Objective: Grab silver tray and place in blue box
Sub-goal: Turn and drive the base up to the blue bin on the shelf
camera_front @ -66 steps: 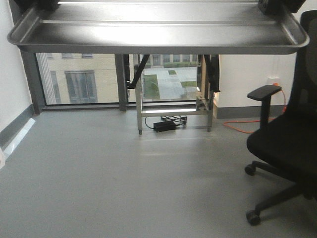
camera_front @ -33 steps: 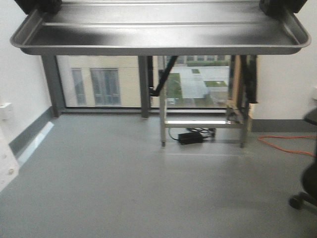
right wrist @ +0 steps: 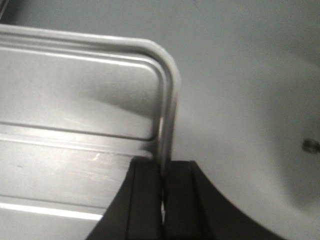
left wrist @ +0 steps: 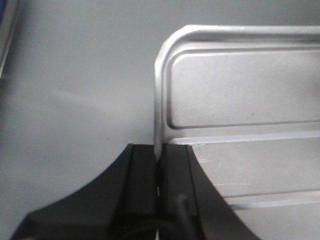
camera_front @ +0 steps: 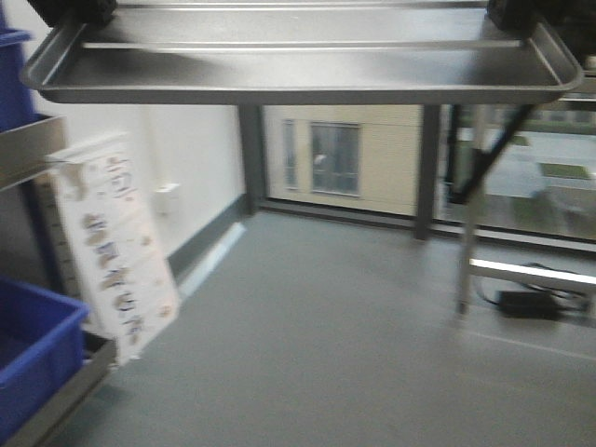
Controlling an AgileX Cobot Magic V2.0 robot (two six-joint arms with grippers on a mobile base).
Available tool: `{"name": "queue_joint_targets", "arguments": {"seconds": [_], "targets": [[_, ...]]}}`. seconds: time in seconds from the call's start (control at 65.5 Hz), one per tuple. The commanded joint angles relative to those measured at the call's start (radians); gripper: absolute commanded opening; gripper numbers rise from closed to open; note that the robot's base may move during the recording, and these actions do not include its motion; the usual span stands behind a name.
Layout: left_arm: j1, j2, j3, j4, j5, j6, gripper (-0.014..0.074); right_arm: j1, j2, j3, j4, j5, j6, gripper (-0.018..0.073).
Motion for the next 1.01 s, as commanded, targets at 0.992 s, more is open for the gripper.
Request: {"name": "queue_joint_targets", "arguments": {"seconds": [0.992], "targets": [[-0.001, -0.034, -0.032, 0.056, 0.04, 0.002, -0.0104, -0.006, -0.032, -0.034, -0.08, 0.003, -0.022, 0.0057]]}}
